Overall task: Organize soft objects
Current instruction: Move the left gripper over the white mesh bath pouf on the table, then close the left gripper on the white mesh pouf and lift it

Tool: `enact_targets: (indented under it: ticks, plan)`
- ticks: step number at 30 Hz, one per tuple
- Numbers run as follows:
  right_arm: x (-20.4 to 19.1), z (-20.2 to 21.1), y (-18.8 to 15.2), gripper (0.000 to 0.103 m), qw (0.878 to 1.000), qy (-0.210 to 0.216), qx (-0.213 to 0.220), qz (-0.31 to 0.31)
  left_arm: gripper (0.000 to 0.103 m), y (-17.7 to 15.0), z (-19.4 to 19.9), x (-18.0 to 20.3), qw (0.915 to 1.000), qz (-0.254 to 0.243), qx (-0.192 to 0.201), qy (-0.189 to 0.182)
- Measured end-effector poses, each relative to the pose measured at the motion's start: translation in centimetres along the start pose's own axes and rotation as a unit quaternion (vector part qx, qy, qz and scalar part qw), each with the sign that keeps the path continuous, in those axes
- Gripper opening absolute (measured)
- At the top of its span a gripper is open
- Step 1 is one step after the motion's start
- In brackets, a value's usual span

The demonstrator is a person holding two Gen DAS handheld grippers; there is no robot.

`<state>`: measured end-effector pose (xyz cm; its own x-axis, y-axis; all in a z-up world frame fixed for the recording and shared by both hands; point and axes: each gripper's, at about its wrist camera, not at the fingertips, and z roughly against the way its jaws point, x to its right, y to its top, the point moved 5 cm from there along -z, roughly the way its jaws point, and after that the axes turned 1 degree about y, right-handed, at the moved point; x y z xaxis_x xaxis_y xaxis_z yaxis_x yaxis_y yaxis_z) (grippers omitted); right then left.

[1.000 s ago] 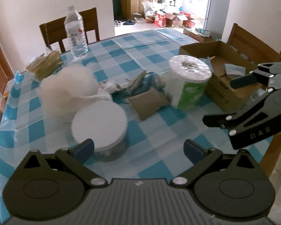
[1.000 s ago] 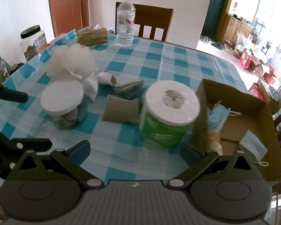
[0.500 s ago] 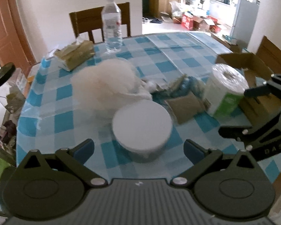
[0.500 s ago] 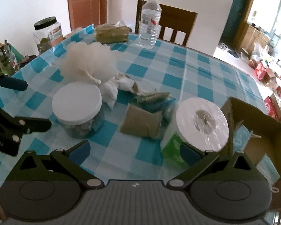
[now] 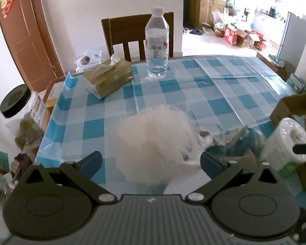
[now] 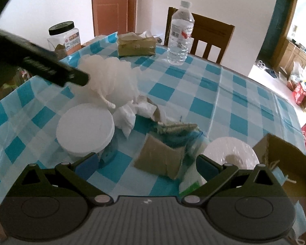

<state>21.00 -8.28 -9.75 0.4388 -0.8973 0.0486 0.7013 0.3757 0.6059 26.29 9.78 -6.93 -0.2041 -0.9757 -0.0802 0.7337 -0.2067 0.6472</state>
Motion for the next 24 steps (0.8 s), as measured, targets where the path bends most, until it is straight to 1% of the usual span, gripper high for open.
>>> enact_targets:
  ticks: [6, 11, 16, 24]
  plan:
    - [0.5, -1.1, 1.1, 0.103, 1.0, 0.012, 0.006, 0.004, 0.102, 1.9, -3.5, 0.0, 0.9999, 0.001, -0.013, 0.009]
    - [0.7, -1.9, 1.7, 0.103, 1.0, 0.021, 0.007, 0.007, 0.102, 2.2, -6.2, -0.1, 0.9987, 0.021, -0.044, -0.016]
    - [0.8, -2.5, 1.7, 0.103, 1.0, 0.023, 0.003, 0.006, 0.102, 2.1, -8.9, -0.3, 0.9961, 0.036, -0.076, -0.026]
    - [0.9, -2.9, 1.9, 0.103, 1.0, 0.023, -0.003, 0.001, 0.101, 1.9, -11.3, -0.4, 0.994, 0.044, -0.091, -0.042]
